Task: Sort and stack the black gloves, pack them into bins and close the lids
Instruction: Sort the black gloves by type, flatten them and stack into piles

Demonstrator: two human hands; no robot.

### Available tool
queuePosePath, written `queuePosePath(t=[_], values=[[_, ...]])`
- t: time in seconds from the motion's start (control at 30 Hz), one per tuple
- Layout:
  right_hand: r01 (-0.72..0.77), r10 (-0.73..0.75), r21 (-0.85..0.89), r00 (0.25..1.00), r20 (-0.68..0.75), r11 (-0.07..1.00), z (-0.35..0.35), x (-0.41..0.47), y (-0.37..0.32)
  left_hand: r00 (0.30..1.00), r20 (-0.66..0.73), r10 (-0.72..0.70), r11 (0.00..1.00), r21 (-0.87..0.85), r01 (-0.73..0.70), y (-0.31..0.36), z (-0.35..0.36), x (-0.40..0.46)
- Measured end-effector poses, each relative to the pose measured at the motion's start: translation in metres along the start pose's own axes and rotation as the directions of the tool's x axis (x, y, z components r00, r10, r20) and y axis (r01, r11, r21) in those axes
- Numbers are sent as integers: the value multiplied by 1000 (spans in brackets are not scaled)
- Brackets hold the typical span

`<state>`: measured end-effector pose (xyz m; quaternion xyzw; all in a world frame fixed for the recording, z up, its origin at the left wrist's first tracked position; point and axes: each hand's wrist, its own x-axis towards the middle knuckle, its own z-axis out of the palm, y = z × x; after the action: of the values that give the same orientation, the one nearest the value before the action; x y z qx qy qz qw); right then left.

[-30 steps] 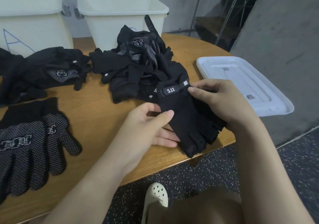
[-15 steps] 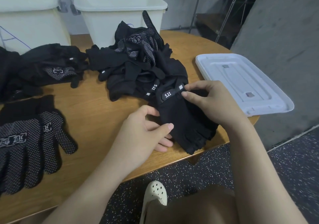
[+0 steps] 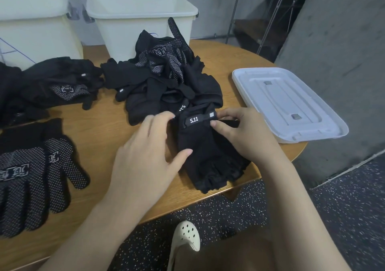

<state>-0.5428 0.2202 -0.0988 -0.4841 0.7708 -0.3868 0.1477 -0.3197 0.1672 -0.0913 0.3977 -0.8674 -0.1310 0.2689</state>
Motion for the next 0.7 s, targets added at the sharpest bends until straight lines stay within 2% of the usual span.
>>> queuePosePath(t=[0.03,0.1,0.17,0.27,0.33,0.43,0.5,0.57,0.63,0.7], values=[[16,-16,-1,1000,3,1000,0,0,0,991,-28,134,990,49,-132,-1,-2,1],[36,-36,1,999,8,999,1,-1,0,930,32,366,925,92,-367,-3,-2,6],[43,-42,-9,999,16,999,0,-2,-1,881,188,434,871,159,-464,-5,2,11],[31,-31,-6,999,11,999,-2,-5,-4,878,350,326,895,184,-406,-11,9,13],[12,-11,-10,1000,3,1000,-2,-7,-7,878,378,295,912,162,-376,-15,12,11],[16,-18,-120,1000,-17,993,-4,-9,-13,880,382,282,932,110,-346,-14,16,11],[84,-98,-210,994,-58,974,-5,-11,-18,884,372,282,939,84,-334,-14,18,12],[232,-259,-250,963,-81,940,-4,-13,-25,887,363,286,940,74,-333,-15,21,12],[365,-376,-215,926,-11,906,2,-15,-27,892,354,282,942,75,-328,-16,23,12],[362,-347,-120,929,130,925,9,-16,-22,899,345,271,948,65,-311,-16,26,12]])
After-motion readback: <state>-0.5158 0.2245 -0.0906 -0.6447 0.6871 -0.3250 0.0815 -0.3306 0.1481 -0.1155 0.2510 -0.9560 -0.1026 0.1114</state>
